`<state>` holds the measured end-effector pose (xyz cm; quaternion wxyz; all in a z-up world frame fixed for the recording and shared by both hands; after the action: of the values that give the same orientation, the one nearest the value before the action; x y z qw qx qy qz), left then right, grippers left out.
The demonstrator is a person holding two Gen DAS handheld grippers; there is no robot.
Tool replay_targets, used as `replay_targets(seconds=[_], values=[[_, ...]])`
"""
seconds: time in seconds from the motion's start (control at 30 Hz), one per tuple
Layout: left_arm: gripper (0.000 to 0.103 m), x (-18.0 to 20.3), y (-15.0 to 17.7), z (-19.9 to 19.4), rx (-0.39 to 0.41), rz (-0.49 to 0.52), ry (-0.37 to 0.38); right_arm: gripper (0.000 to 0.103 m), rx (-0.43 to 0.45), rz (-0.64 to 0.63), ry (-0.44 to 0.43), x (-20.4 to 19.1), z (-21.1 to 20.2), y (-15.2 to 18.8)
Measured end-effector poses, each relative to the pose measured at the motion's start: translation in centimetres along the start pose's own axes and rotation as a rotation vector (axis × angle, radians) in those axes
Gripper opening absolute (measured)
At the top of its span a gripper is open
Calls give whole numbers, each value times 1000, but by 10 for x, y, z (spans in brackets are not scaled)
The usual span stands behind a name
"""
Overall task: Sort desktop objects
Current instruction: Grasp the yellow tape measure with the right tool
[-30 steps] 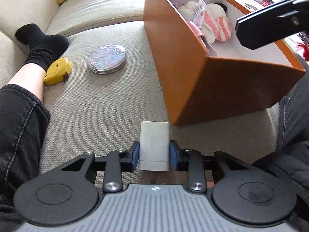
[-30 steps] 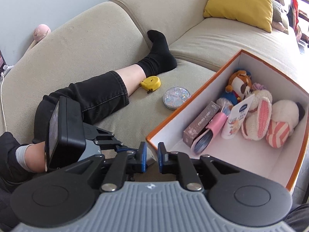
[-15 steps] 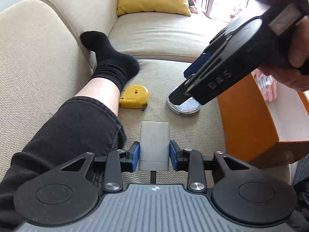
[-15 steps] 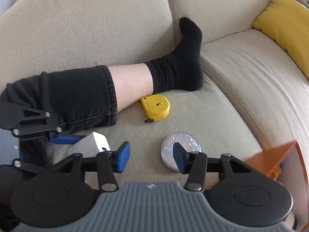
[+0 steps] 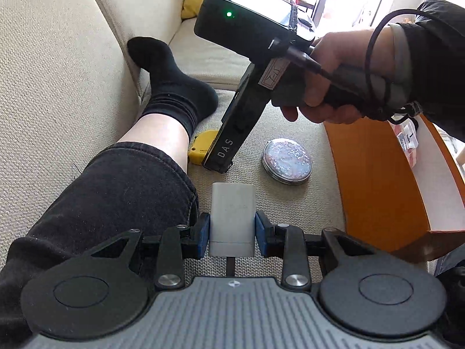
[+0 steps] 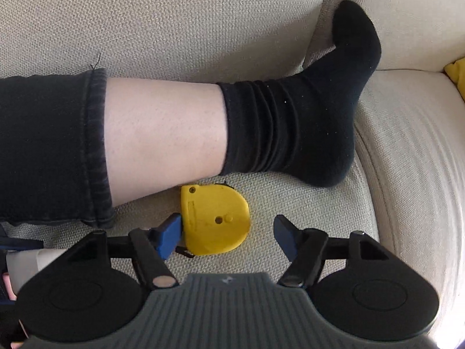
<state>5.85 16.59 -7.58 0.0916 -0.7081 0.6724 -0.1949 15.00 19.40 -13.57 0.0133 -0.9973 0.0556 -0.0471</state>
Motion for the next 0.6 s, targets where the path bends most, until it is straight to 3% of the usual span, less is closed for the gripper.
replay_targets(seconds=[0.1, 0.13, 0.17, 0.33, 0.47, 0.6], values=[[37, -2, 2, 2, -6, -6, 1, 67, -5, 12, -30, 1, 5, -2], [37, -2, 3, 2, -7, -8, 1, 57, -6, 19, -54, 0, 5, -1], [37, -2, 3, 1, -6, -10, -1, 54, 2, 25, -60, 0, 4, -1], [37, -2, 4, -8, 13, -12, -30, 53, 23, 48, -37, -4, -14, 9], [37, 7, 5, -30, 57, 9, -29, 53, 108, 85, -67, -6, -63, 34], [37, 32, 3, -61, 126, 92, -22, 53, 218, 81, -76, -16, -125, 87]])
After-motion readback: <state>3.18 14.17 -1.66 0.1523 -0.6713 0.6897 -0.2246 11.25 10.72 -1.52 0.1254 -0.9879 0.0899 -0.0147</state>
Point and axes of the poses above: each gripper's, at about its wrist camera, not at the fingertips, and z roughly the way its jaws point, x to its right, y to its underside, the point moved 6 cm from there along z, roughly the way its jaws point, and after that the axes turned 12 degrees about -x, right-handed, at the moved point
